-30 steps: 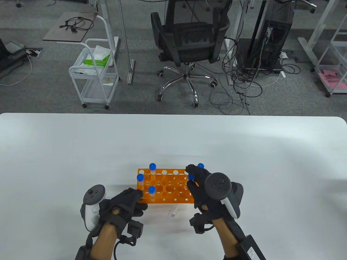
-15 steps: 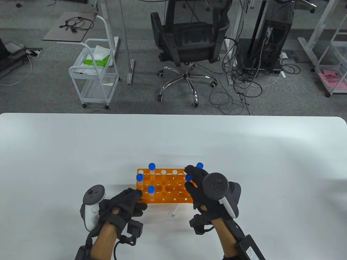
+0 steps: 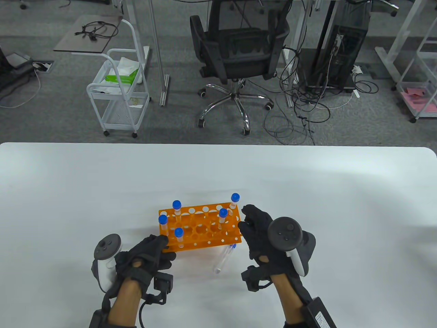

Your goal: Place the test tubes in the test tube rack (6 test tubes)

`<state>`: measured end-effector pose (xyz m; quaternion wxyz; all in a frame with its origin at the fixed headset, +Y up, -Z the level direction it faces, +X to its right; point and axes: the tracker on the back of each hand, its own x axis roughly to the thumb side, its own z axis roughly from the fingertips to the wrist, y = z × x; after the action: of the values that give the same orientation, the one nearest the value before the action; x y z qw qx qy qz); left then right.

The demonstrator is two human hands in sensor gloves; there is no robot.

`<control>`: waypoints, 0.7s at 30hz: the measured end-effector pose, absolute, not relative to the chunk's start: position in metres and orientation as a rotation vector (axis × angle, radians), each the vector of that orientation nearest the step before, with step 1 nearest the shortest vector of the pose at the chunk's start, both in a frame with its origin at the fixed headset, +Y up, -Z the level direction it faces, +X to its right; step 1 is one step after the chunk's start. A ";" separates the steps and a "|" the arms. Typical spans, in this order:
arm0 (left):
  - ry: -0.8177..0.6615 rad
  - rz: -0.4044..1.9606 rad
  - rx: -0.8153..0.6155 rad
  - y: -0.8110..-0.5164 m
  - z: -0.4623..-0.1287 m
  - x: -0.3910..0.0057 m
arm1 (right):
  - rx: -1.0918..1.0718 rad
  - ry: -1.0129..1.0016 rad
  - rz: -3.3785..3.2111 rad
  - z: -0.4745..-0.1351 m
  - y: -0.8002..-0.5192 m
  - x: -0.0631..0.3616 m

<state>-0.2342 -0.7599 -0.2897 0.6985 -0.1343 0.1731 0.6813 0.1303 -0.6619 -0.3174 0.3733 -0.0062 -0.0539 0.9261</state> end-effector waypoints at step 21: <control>0.501 1.614 -0.205 -0.764 -0.286 -0.262 | -0.244 0.346 2.885 -0.345 -0.758 0.082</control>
<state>-0.2619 -0.7642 -0.2860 0.6590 -0.0907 0.2214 0.7131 0.0820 -0.7581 -0.3448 0.1128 -0.0833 0.1179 0.9831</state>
